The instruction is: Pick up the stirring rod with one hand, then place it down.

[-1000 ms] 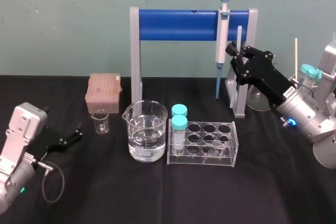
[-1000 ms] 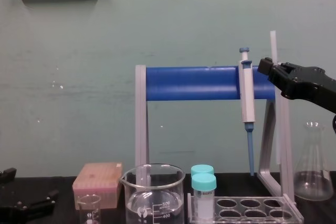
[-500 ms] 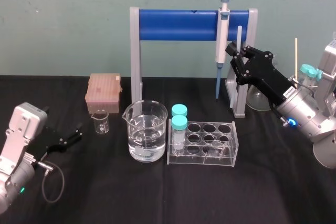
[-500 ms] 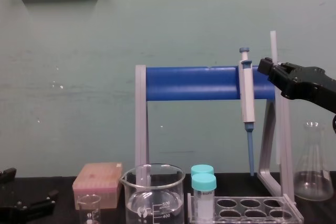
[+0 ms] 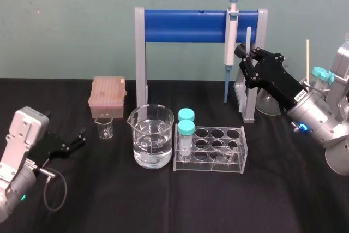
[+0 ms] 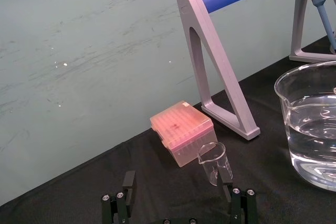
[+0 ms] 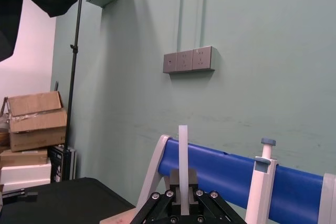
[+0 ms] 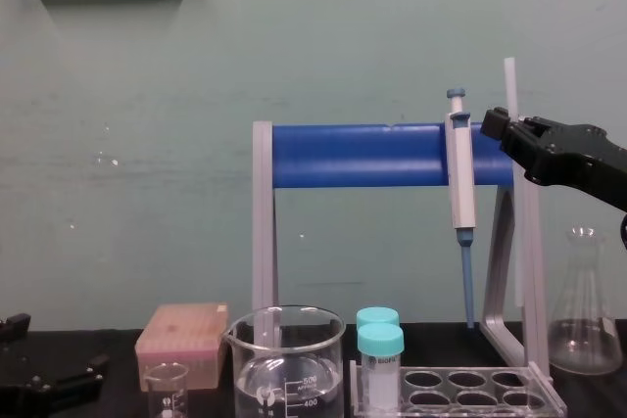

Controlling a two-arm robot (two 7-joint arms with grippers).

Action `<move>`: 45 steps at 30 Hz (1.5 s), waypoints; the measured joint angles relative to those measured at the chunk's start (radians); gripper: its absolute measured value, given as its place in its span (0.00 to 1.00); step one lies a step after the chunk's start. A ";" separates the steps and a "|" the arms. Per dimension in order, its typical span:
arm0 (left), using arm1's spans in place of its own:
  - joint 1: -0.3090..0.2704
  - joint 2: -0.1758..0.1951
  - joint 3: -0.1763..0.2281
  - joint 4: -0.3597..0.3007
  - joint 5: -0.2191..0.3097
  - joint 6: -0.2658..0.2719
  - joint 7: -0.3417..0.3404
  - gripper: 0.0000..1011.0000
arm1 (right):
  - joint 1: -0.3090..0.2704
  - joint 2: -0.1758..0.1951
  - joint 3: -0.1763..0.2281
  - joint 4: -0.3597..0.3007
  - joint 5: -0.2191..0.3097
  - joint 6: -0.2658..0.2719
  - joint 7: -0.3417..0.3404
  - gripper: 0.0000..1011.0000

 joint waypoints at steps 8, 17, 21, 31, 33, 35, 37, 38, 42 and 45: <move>0.000 0.000 0.000 0.000 0.000 0.000 0.000 0.99 | 0.000 0.000 0.000 0.000 0.000 0.000 0.000 0.07; 0.000 0.000 0.000 0.000 0.000 0.000 0.000 0.99 | 0.000 0.000 0.000 0.000 0.000 0.000 0.000 0.07; 0.000 0.000 0.000 0.000 0.000 0.000 0.000 0.99 | 0.000 0.000 0.000 0.000 0.000 0.000 0.000 0.07; 0.000 0.000 0.000 0.000 0.000 0.000 0.000 0.99 | 0.000 0.000 0.000 0.000 0.000 0.000 0.000 0.07; 0.000 0.000 0.000 0.000 0.000 0.000 0.000 0.99 | 0.000 0.000 0.000 0.000 0.000 0.000 0.000 0.07; 0.000 0.000 0.000 0.000 0.000 0.000 0.000 0.99 | 0.000 0.000 0.002 0.000 0.000 0.003 0.006 0.07; 0.000 0.000 0.000 0.000 0.000 0.000 0.000 0.99 | -0.001 0.001 0.002 -0.001 0.004 0.010 0.016 0.07; 0.000 0.000 0.000 0.000 0.000 0.000 0.000 0.99 | -0.001 0.002 0.003 -0.003 0.006 0.014 0.021 0.07; 0.000 0.000 0.000 0.000 0.000 0.000 0.000 0.99 | -0.010 0.010 0.005 -0.016 0.016 0.034 0.040 0.07; 0.000 0.000 0.000 0.000 0.000 0.000 0.000 0.99 | -0.023 0.018 0.005 -0.032 0.025 0.054 0.049 0.07</move>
